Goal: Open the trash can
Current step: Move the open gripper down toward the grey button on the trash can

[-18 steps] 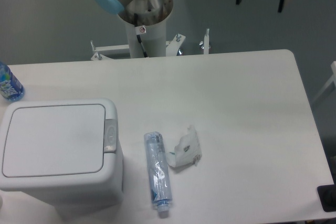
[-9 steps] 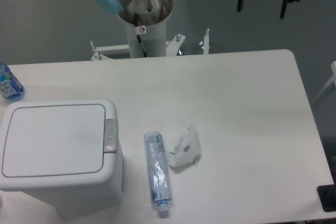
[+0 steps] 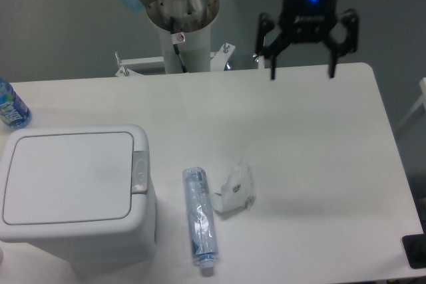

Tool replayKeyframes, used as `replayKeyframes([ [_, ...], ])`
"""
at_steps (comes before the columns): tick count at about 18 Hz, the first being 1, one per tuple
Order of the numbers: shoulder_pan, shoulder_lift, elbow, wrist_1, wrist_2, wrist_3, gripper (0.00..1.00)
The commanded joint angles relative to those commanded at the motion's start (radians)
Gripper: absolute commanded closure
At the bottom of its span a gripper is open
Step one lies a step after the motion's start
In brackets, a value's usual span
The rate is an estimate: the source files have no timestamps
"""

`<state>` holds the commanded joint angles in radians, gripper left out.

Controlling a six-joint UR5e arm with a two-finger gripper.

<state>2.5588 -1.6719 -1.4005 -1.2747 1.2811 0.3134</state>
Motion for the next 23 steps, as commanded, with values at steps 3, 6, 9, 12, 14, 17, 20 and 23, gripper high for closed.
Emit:
replayKeyframes([
  [3,-0.04,-0.032,0.003,0.003,-0.023,-0.109,0.0],
  [6,-0.1,-0.061,0.002,0.046,-0.039,-0.146,0.0],
  [9,-0.112,-0.081,-0.009,0.07,-0.091,-0.217,0.0],
  [12,-0.118,-0.084,-0.015,0.084,-0.135,-0.223,0.0],
  [14,-0.137,-0.095,-0.015,0.087,-0.138,-0.244,0.0],
  [17,-0.163,-0.11,-0.015,0.089,-0.138,-0.249,0.0],
  [20,-0.177,-0.126,-0.014,0.089,-0.138,-0.249,0.0],
  [23,-0.18,-0.127,-0.014,0.089,-0.138,-0.249,0.0],
])
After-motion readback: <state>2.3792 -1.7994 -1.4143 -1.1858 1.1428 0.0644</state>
